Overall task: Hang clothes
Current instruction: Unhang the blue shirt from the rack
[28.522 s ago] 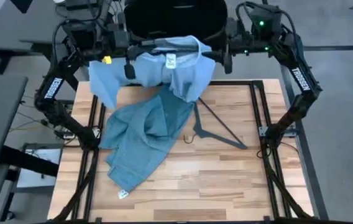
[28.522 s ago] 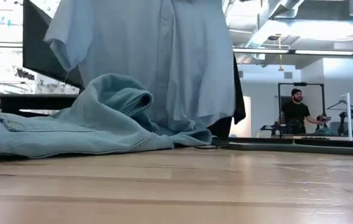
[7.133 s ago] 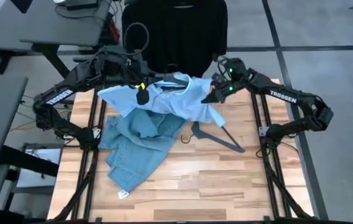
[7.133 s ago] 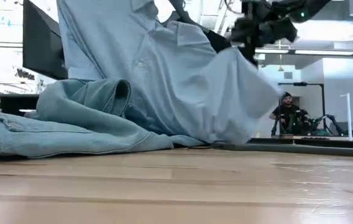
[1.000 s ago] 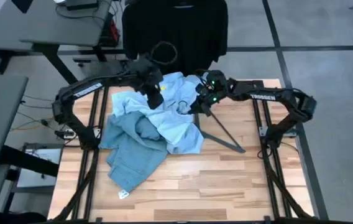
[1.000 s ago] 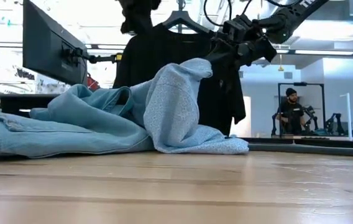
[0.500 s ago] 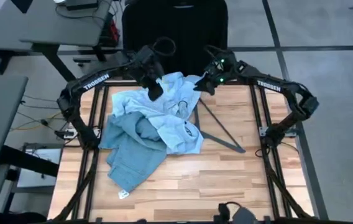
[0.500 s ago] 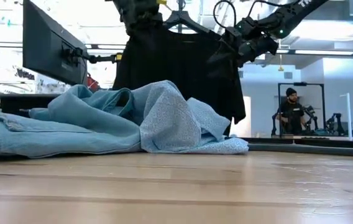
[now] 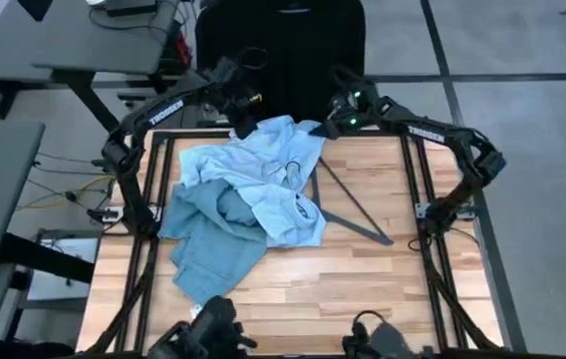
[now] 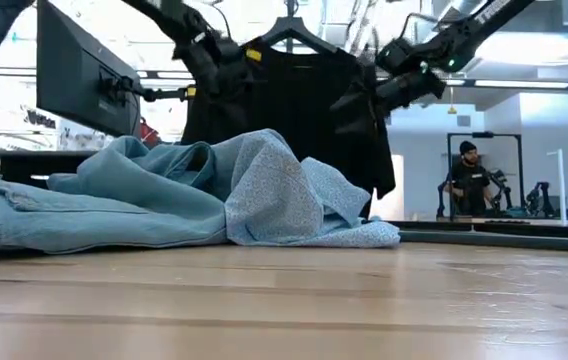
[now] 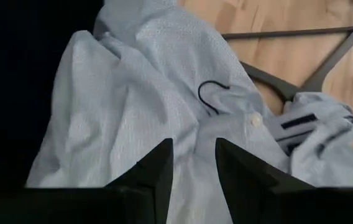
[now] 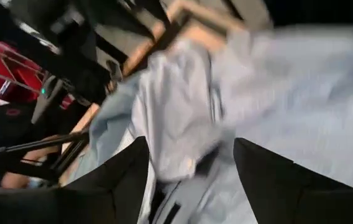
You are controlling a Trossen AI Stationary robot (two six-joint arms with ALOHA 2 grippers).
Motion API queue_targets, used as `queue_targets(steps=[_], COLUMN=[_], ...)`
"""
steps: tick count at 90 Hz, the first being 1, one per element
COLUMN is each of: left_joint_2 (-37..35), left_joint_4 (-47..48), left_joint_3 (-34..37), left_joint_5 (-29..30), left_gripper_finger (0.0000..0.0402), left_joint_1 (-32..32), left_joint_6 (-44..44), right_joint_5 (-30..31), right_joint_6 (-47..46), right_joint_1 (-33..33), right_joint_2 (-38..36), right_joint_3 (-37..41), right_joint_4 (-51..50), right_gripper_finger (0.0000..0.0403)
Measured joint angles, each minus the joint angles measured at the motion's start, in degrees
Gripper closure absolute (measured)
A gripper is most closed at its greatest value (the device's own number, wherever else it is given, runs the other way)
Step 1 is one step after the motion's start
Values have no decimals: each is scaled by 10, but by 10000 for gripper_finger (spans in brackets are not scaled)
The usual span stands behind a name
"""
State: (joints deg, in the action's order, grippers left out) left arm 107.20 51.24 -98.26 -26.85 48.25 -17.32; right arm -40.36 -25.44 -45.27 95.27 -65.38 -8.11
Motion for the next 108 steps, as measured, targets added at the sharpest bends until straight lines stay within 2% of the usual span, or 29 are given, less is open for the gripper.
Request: queue_targets(steps=[22, 30, 45, 54, 62, 70, 77, 82, 91, 108], left_joint_2=[49, 56, 55, 55, 53, 51, 51, 51, 51, 51], left_joint_4=[-11, -17, -41, -41, -37, -24, -6, 8, 21, 39], left_joint_3=[50, 62, 75, 74, 73, 73, 73, 73, 73, 73], left_joint_5=[-29, -29, -30, -30, -30, -30, -30, -29, -29, -29], left_gripper_finger=[298, 298, 298, 298, 298, 298, 298, 298, 298, 298], left_joint_1=[-17, -26, -43, -47, -48, -47, -45, -45, -45, -45], left_joint_6=[-17, -26, -26, -25, -25, -24, -25, -27, -32, -31], right_joint_5=[-3, 1, 12, 13, 28, 103, 181, 206, 208, 208], right_joint_6=[-16, -29, -44, 39, 179, 337, 437, 490, 512, 505], right_joint_1=[88, 112, 104, 89, 82, 82, 89, 93, 99, 116], right_joint_2=[91, 113, 137, 138, 138, 138, 138, 139, 160, 241], right_joint_3=[1, -1, -19, -45, -75, -94, -96, -96, -105, -165], right_joint_4=[-49, -13, 58, 46, -12, -75, -76, -67, -44, -105], right_gripper_finger=[182, 186, 197, 204, 208, 210, 211, 211, 211, 214])
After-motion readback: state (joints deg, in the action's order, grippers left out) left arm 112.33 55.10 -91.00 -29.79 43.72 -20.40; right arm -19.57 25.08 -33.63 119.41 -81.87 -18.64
